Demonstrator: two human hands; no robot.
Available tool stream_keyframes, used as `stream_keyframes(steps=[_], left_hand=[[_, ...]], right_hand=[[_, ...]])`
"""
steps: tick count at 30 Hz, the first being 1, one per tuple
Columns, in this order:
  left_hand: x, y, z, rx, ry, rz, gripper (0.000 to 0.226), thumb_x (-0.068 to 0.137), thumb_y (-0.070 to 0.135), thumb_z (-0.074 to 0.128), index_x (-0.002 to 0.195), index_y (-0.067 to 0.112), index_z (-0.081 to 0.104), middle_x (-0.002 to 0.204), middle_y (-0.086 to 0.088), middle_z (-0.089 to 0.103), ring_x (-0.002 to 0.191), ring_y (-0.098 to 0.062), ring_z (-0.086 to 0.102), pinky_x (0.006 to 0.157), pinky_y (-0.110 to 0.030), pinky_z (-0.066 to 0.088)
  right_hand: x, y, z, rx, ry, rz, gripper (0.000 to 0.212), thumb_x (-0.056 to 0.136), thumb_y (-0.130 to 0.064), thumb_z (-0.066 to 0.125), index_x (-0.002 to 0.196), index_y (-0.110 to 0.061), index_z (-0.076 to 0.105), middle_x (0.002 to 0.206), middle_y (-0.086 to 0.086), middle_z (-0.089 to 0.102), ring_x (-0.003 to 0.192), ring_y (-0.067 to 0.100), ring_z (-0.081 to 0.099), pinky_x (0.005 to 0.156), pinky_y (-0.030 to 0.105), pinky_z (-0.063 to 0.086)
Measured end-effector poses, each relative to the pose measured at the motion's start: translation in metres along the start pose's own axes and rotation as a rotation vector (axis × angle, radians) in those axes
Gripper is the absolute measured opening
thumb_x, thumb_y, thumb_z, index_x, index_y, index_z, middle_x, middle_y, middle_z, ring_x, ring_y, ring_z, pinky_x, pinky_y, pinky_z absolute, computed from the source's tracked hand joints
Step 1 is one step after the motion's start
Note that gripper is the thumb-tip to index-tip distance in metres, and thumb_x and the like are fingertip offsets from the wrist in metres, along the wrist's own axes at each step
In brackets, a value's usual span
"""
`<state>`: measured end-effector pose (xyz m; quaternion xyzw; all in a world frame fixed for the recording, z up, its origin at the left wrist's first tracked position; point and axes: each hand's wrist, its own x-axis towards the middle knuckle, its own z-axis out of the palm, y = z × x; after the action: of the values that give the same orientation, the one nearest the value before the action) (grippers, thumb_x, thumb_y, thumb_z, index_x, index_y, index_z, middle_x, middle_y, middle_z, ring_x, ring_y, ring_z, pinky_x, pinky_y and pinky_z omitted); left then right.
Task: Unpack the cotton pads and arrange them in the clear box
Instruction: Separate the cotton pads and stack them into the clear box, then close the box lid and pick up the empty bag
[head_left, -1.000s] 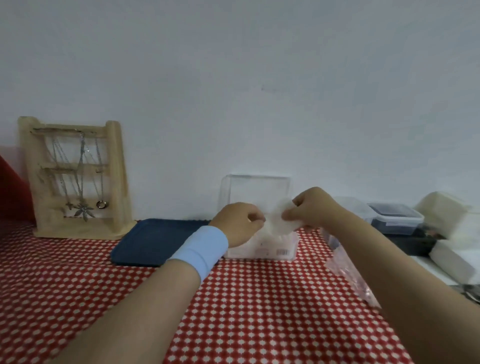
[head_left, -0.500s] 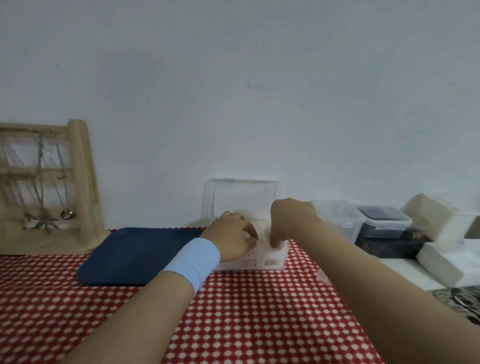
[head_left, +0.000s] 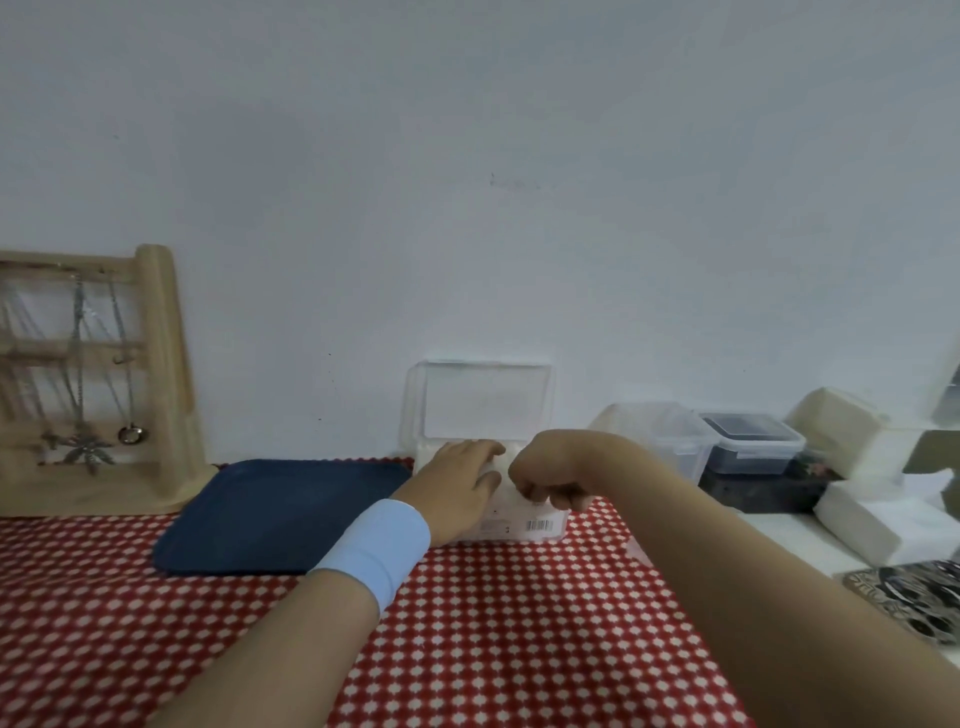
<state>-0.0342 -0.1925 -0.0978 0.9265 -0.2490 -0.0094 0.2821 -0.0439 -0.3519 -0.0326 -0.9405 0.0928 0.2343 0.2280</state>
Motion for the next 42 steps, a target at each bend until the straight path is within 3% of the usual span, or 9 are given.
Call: stream_keyframes(steps=[3,7,12,14,18,23,28,35,42], left_hand=[[-0.002,-0.004,-0.007,0.024,0.018,-0.014,0.044,0.109,0.031,0.035,0.153,0.028,0.036,0.158,0.002,0.040,0.143,-0.017,0.039,0.117,-0.034,0.032],[-0.001,-0.014,-0.015,0.228,0.032,-0.021,0.048,0.111,0.030,0.029,0.158,0.022,0.030,0.166,0.002,0.028,0.153,-0.017,0.022,0.123,-0.030,0.016],[0.001,-0.014,0.001,0.347,-0.089,-0.097,0.057,0.111,0.036,0.019,0.163,0.015,0.009,0.172,-0.005,0.000,0.158,-0.019,-0.001,0.128,-0.036,0.003],[0.001,-0.015,0.007,0.404,-0.063,-0.097,0.057,0.111,0.036,0.017,0.163,0.015,0.008,0.172,-0.006,0.000,0.158,-0.020,-0.001,0.128,-0.039,0.004],[0.001,-0.010,0.004,0.361,-0.071,-0.125,0.056,0.111,0.036,0.016,0.163,0.016,0.011,0.172,-0.005,0.003,0.158,-0.019,0.002,0.128,-0.036,0.002],[0.005,-0.009,-0.021,-0.102,0.189,-0.144,0.048,0.110,0.033,0.031,0.157,0.020,0.033,0.165,-0.002,0.028,0.152,-0.021,0.023,0.123,-0.036,0.018],[0.013,-0.010,-0.046,-0.245,0.515,-0.284,0.043,0.104,0.023,0.046,0.146,0.017,0.042,0.150,-0.008,0.036,0.142,-0.026,0.031,0.115,-0.039,0.031],[-0.003,-0.007,-0.052,0.003,0.574,-0.009,0.055,0.103,0.026,0.050,0.154,0.019,0.029,0.155,0.000,0.029,0.145,-0.018,0.024,0.118,-0.032,0.024],[-0.035,-0.003,-0.028,0.201,0.065,0.001,0.058,0.106,0.048,0.039,0.160,0.030,0.024,0.167,0.010,0.023,0.153,-0.011,0.020,0.123,-0.029,0.015]], right_hand=[[0.000,0.006,-0.006,-0.079,0.059,-0.051,0.014,0.095,-0.010,0.052,0.085,-0.008,0.061,0.092,0.006,0.069,0.054,0.020,0.049,0.051,0.028,0.039],[0.001,0.021,-0.004,-0.129,0.585,-0.186,0.022,0.097,-0.022,0.049,0.094,-0.011,0.069,0.096,0.005,0.072,0.082,0.022,0.067,0.075,0.034,0.054],[0.019,0.030,0.056,-0.407,0.420,-0.448,0.087,0.096,-0.069,-0.003,0.159,-0.015,0.022,0.167,0.010,0.015,0.155,0.027,0.012,0.124,0.048,0.017],[0.034,0.038,0.064,-0.480,0.384,-0.436,0.113,0.077,-0.077,-0.027,0.159,-0.012,0.017,0.169,0.013,0.006,0.156,0.026,0.002,0.125,0.051,0.012],[0.025,0.030,0.053,-0.462,0.360,-0.462,0.059,0.105,-0.050,0.016,0.153,-0.020,0.033,0.160,0.010,0.029,0.151,0.030,0.021,0.121,0.053,0.023],[0.024,0.031,0.011,0.123,0.744,-0.359,0.044,0.101,-0.033,0.049,0.143,-0.019,0.049,0.146,0.010,0.048,0.129,0.028,0.051,0.109,0.043,0.042],[0.030,0.029,-0.018,0.536,0.600,-0.285,0.062,0.097,-0.017,0.055,0.152,-0.015,0.025,0.141,0.014,0.049,0.117,0.030,0.058,0.098,0.038,0.046],[0.029,0.037,-0.010,0.285,0.737,-0.403,0.038,0.101,-0.015,0.054,0.139,-0.023,0.051,0.115,0.010,0.057,0.089,0.021,0.060,0.079,0.029,0.045],[0.001,0.062,0.020,-0.035,0.559,-0.456,0.043,0.092,-0.020,0.061,0.132,-0.035,0.058,0.142,-0.010,0.051,0.127,0.016,0.053,0.104,0.034,0.046]])
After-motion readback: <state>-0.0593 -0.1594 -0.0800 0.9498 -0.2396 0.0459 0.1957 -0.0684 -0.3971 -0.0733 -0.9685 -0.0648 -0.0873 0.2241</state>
